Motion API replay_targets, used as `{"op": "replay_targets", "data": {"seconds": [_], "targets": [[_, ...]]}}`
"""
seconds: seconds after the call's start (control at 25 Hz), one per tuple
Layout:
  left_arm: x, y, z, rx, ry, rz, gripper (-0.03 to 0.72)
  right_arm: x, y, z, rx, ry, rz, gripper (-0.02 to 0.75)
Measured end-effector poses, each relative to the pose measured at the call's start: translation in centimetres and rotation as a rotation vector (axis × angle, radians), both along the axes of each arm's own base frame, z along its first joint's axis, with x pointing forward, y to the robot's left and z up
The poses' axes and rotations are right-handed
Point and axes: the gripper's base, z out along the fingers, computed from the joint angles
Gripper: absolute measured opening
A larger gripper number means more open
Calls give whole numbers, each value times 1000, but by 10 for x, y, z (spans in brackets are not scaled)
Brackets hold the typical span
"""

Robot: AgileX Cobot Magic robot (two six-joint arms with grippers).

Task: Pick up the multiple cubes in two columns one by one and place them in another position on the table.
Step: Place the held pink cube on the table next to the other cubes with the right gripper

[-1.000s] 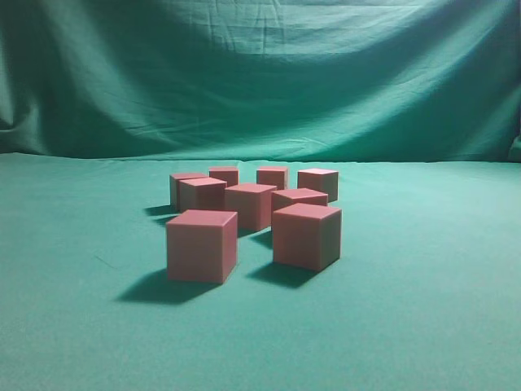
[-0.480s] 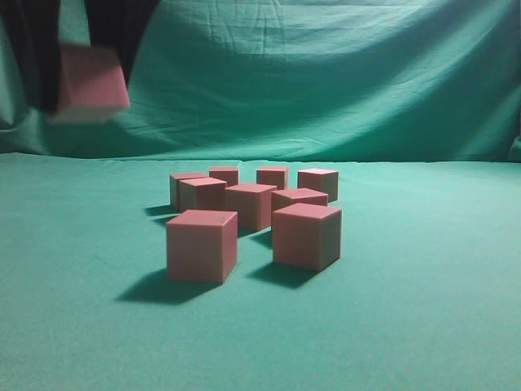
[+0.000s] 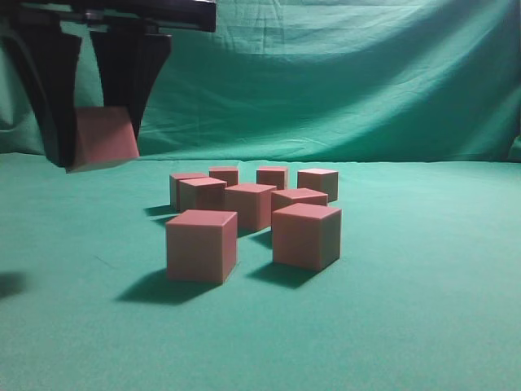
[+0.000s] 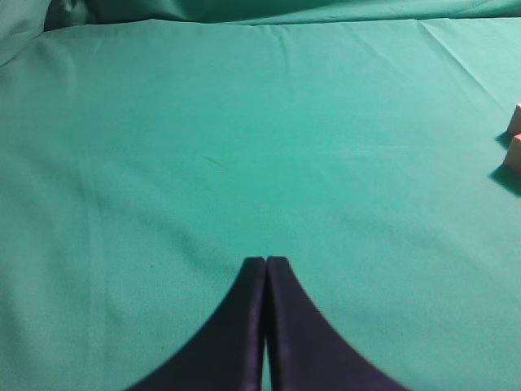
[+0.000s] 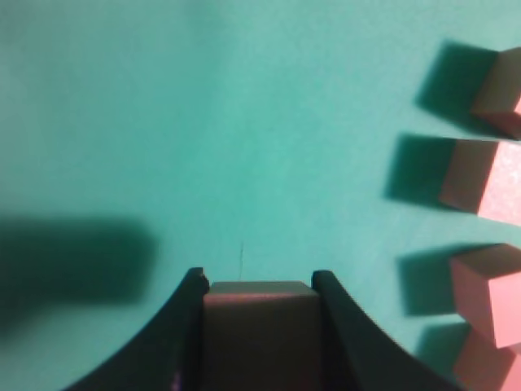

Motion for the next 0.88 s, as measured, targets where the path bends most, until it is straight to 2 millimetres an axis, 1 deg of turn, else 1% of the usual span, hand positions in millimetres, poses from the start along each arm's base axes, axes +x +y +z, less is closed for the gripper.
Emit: {"op": "replay_targets", "data": {"seconds": [0.08, 0.24, 0.44, 0.72, 0.88], "targets": [[0, 0, 0, 0, 0, 0, 0, 1, -3, -7, 9, 2, -3, 249], [0, 0, 0, 0, 0, 0, 0, -4, -13, -20, 27, 23, -6, 249], [0, 0, 0, 0, 0, 0, 0, -4, -17, -22, 51, 25, -12, 249], [0, 0, 0, 0, 0, 0, 0, -8, -22, -44, 67, 33, -6, 249], [0, 0, 0, 0, 0, 0, 0, -7, -21, -47, 93, 16, 3, 249]]}}
